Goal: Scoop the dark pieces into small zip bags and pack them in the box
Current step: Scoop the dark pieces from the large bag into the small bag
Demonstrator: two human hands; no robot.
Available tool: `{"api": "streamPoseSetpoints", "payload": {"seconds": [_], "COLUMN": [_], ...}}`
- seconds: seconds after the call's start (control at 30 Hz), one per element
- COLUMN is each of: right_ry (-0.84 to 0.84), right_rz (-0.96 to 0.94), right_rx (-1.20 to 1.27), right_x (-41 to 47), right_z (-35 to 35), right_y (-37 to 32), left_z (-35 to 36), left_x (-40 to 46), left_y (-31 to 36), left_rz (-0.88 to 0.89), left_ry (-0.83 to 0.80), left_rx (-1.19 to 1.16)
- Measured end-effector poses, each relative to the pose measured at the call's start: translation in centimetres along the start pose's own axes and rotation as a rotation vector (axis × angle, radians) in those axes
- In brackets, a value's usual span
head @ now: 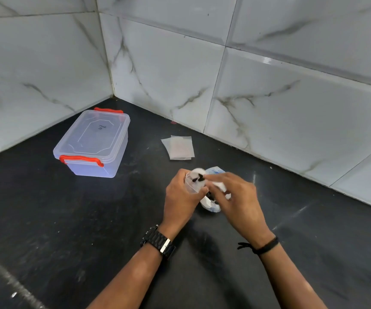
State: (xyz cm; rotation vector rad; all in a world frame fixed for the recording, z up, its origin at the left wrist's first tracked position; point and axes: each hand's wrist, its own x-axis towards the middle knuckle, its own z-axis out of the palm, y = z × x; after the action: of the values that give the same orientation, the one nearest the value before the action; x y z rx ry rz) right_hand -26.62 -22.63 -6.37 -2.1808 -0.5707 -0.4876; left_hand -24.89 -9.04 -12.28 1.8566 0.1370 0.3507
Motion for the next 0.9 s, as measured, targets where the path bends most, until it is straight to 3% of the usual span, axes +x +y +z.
{"api": "streamPoseSetpoints", "payload": {"seconds": [0.13,0.27,0.33,0.43,0.53,0.7,0.9], "right_ry": [0.036,0.0,0.058,0.17,0.197,0.041,-0.114], "right_rz": [-0.129,-0.097,-0.039,0.203,0.313,0.286,0.191], "right_rx": [-0.064,-0.034,0.032,0.237,0.193,-0.106,-0.214], "right_x": [-0.3,-0.2,-0.4,-0.1,0.1,-1.2,-1.8], "right_z": [0.4,0.5,0.6,0.3,-0.3,-0.4,0.9], "right_y": [0.2,0.4,0.6,1.3,3.0,5.0,5.7], "left_z": [-0.2,-0.3,-0.1,0.1,0.7,2.1,2.9], "left_x": [-0.2,-0.3,-0.3,-0.2,-0.5,-1.4,-1.4], "left_y": [0.5,0.7,0.6,0.2,-0.8,-2.0,-1.9], "left_rz": [0.014,-0.004,-0.027,-0.075,-0.151,-0.317,-0.442], "left_ry": [-0.032,-0.039,-0.035,-0.024,-0.045,-0.11,-0.093], "left_rx": [-0.046,-0.063,-0.068,-0.038,0.017,-0.043,-0.27]}}
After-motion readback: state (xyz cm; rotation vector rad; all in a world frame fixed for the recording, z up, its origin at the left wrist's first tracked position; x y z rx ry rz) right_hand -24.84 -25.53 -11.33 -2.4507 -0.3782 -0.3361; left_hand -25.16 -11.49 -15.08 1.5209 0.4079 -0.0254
